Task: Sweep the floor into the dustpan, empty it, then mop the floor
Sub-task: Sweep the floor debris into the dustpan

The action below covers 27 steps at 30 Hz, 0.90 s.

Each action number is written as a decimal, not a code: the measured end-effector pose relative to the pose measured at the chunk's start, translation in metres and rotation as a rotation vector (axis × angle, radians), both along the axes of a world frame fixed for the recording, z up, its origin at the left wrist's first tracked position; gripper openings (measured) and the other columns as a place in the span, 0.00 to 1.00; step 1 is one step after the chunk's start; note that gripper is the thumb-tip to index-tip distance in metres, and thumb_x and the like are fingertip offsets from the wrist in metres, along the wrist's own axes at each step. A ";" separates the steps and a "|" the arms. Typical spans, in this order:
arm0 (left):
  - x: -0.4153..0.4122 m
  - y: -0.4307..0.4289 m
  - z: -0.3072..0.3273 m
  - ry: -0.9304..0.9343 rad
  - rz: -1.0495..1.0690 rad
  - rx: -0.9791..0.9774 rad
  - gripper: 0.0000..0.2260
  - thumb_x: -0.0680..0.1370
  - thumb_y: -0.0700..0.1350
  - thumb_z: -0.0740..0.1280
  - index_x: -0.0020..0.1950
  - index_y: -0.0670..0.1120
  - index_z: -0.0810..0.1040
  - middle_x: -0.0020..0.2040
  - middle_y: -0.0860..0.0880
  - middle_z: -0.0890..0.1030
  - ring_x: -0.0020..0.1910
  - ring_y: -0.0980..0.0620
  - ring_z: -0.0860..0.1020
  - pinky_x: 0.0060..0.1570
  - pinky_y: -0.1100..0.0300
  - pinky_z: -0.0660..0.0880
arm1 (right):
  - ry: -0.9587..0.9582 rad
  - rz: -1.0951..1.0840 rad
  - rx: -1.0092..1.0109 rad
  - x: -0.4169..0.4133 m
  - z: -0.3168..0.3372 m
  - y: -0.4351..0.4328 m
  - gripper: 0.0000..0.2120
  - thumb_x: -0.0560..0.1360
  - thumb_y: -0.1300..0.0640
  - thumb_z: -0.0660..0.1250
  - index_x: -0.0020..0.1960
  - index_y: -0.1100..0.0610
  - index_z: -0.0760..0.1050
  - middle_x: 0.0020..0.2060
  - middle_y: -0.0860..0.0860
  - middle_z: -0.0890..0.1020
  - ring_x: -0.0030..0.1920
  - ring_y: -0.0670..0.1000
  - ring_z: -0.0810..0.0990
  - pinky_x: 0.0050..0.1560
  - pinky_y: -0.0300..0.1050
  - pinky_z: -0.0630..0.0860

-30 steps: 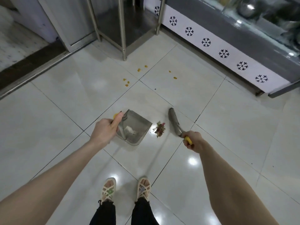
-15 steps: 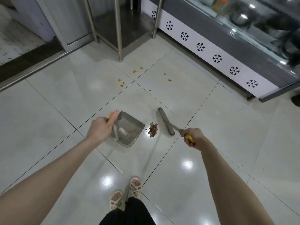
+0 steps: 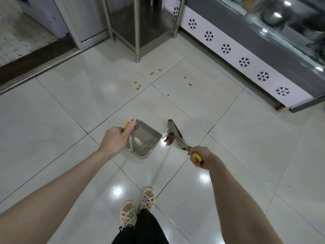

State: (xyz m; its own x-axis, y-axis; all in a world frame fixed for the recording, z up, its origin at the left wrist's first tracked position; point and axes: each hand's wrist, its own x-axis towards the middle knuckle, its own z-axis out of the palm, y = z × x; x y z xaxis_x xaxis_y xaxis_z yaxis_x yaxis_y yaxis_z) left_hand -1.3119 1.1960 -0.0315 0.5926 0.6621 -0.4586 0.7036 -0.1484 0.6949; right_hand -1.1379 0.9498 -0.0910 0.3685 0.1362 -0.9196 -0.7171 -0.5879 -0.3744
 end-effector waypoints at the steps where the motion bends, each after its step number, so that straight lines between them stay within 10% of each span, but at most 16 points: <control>1: -0.001 -0.002 0.000 -0.006 -0.004 -0.007 0.32 0.77 0.64 0.58 0.33 0.35 0.75 0.24 0.45 0.71 0.26 0.45 0.70 0.35 0.52 0.75 | 0.014 -0.006 0.011 0.001 0.006 -0.004 0.07 0.70 0.68 0.63 0.47 0.61 0.71 0.24 0.53 0.69 0.19 0.47 0.66 0.19 0.34 0.59; 27: -0.068 0.015 0.008 -0.013 0.016 -0.043 0.29 0.77 0.63 0.58 0.30 0.40 0.73 0.17 0.53 0.70 0.24 0.46 0.70 0.27 0.60 0.69 | -0.165 -0.003 -0.070 -0.047 0.005 0.029 0.06 0.68 0.70 0.63 0.43 0.63 0.71 0.27 0.55 0.69 0.17 0.48 0.65 0.20 0.32 0.58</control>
State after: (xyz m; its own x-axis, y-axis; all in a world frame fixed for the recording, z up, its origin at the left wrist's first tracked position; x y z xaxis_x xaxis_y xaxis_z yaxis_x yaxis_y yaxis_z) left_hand -1.3801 1.2110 -0.0232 0.5880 0.6516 -0.4792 0.6967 -0.1071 0.7093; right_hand -1.1847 0.9789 -0.0856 0.5153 0.0727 -0.8539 -0.6514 -0.6142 -0.4455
